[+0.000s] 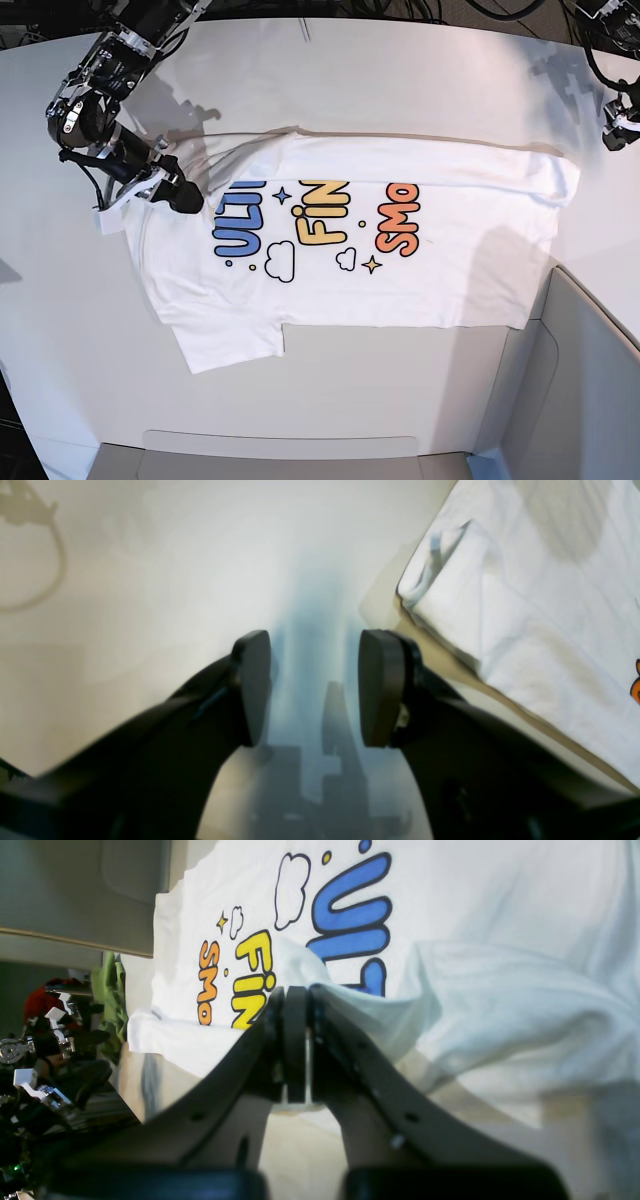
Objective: Layout the t-shirt on the table in an organized manner, then fold the t-shirt properly
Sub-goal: 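Move both grippers to the folded edge and grasp it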
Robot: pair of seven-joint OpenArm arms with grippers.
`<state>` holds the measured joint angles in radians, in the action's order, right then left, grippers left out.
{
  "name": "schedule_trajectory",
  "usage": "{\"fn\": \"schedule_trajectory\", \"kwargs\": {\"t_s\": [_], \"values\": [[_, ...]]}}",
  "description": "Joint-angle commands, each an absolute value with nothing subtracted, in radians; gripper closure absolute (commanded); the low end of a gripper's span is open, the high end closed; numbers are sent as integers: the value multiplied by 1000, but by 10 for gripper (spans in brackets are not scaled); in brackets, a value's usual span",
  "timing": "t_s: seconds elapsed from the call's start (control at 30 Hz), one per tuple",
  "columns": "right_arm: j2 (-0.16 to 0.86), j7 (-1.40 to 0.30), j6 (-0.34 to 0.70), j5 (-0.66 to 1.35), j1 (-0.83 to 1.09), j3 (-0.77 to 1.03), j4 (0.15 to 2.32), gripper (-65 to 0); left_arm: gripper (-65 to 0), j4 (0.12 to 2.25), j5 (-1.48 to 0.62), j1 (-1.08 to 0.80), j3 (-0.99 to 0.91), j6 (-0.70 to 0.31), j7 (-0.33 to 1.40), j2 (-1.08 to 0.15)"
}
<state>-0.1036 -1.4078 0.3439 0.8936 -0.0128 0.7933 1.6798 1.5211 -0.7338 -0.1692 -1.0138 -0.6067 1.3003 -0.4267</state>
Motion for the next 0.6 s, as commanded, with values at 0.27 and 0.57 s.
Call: {"fn": "schedule_trajectory", "kwargs": {"t_s": [0.27, 0.57], "values": [[-96, -1396, 348, 926, -70, 791, 1692, -81, -296, 1537, -751, -165, -1017, -610, 1322, -449], [-91, -1396, 344, 931, -84, 757, 1696, -81, -296, 1531, -751, -157, -1018, -607, 1362, -414]]}}
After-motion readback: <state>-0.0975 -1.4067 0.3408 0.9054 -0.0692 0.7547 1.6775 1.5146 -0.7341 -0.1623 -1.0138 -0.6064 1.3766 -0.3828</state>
